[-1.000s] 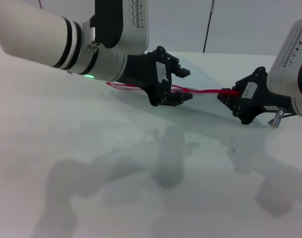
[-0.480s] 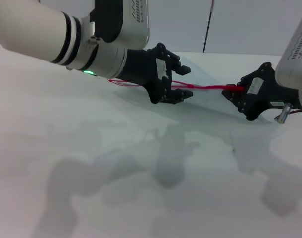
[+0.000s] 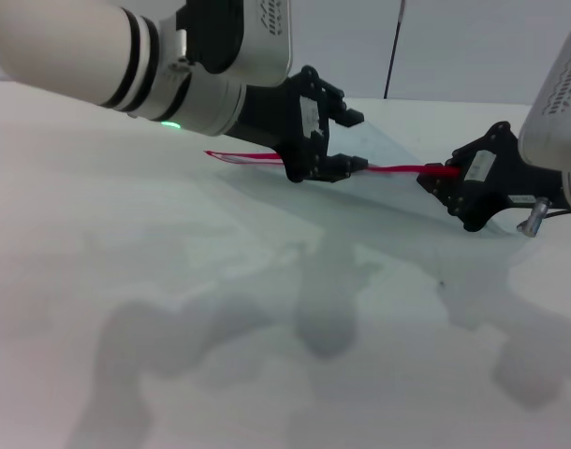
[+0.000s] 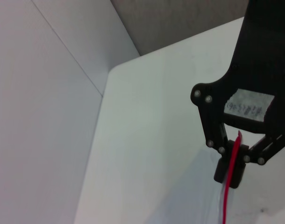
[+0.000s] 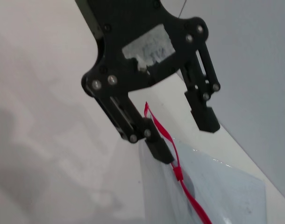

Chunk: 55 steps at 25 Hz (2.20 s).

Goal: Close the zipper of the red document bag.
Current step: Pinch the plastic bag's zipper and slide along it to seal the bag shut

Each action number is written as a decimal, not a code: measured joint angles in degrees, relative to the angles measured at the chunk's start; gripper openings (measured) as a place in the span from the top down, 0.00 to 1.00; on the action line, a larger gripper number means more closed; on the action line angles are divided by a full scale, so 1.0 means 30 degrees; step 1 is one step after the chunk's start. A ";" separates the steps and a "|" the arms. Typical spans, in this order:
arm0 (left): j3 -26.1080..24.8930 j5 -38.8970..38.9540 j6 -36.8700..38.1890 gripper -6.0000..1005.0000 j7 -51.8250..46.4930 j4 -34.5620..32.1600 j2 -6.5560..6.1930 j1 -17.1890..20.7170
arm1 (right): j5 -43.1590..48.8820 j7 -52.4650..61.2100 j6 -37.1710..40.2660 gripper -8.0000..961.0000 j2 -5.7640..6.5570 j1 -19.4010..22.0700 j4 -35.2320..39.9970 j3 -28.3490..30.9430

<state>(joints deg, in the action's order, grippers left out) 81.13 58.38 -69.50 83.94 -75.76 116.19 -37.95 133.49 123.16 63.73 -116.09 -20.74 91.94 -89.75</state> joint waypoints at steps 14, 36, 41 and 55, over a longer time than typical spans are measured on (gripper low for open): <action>-0.0200 0.0549 0.0166 0.50 0.0191 -0.0567 -0.0002 0.1045 | -0.0379 -0.0106 -0.0002 0.94 0.0026 0.0103 0.0151 0.0559; -0.0626 0.3590 0.0947 0.50 0.3473 -0.0646 -0.0031 0.2758 | -0.0376 -0.0064 0.0808 0.94 -0.0034 0.0508 0.1907 0.0781; -0.0449 0.3716 0.0885 0.50 0.3510 -0.0462 0.0007 0.2694 | -0.0376 -0.0064 0.0966 0.94 -0.0034 0.0503 0.2161 0.0738; -0.0071 0.3800 0.1031 0.50 0.3868 0.0167 -0.0002 0.2514 | -0.0377 -0.0034 0.1308 0.94 -0.0034 0.0765 0.3104 0.0679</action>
<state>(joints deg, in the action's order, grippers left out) 80.91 69.78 -66.41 95.55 -75.26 116.19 -30.41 132.36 123.05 67.65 -116.19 -18.45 101.25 -87.71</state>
